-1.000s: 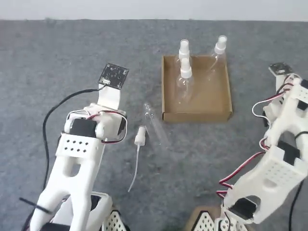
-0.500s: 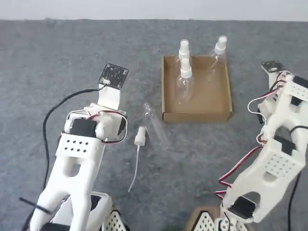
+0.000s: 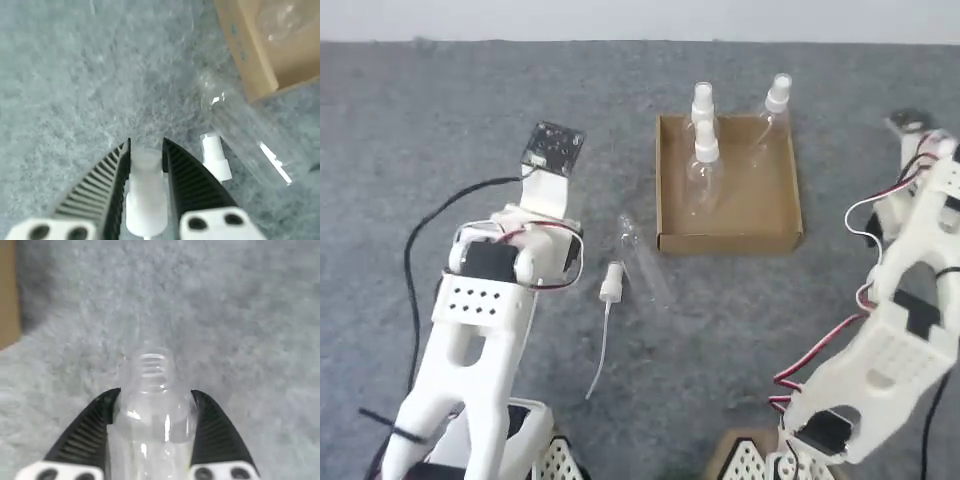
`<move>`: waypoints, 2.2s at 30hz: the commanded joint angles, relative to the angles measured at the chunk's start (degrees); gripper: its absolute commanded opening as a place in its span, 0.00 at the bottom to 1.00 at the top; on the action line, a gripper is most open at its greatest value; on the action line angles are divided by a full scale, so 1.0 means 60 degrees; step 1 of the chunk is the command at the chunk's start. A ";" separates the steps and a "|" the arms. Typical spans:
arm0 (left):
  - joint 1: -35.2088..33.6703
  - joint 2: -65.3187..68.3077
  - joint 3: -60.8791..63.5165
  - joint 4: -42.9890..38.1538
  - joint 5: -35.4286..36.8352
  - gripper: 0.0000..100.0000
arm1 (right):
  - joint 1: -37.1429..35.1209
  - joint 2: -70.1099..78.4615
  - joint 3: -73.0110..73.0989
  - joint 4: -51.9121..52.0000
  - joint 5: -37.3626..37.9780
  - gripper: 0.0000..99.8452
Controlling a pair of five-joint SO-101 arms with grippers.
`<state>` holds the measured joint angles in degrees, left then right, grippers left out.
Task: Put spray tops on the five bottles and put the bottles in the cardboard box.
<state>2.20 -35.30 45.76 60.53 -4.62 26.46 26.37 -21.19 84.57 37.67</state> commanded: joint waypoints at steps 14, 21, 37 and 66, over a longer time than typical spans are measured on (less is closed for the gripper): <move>-0.0073 -0.0777 -0.4007 0.2022 0.0630 0.01 | -0.3538 -0.9648 0.5231 -0.0593 -0.2154 0.01; -0.0059 -0.3150 -0.4081 0.1905 0.0747 0.01 | -0.6982 -1.2667 0.8381 -0.1927 -0.3531 0.01; -0.0059 -0.3604 -0.5956 0.0147 0.2535 0.01 | -1.2022 -1.2842 1.1648 -0.5824 -0.4234 0.01; 0.0015 -0.3604 -0.3260 -0.2901 0.4366 0.01 | -1.2857 -1.4645 1.4300 -0.9282 -0.5245 0.01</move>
<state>2.20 -57.36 22.81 48.48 21.23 -50.20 -59.25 65.32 30.33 6.90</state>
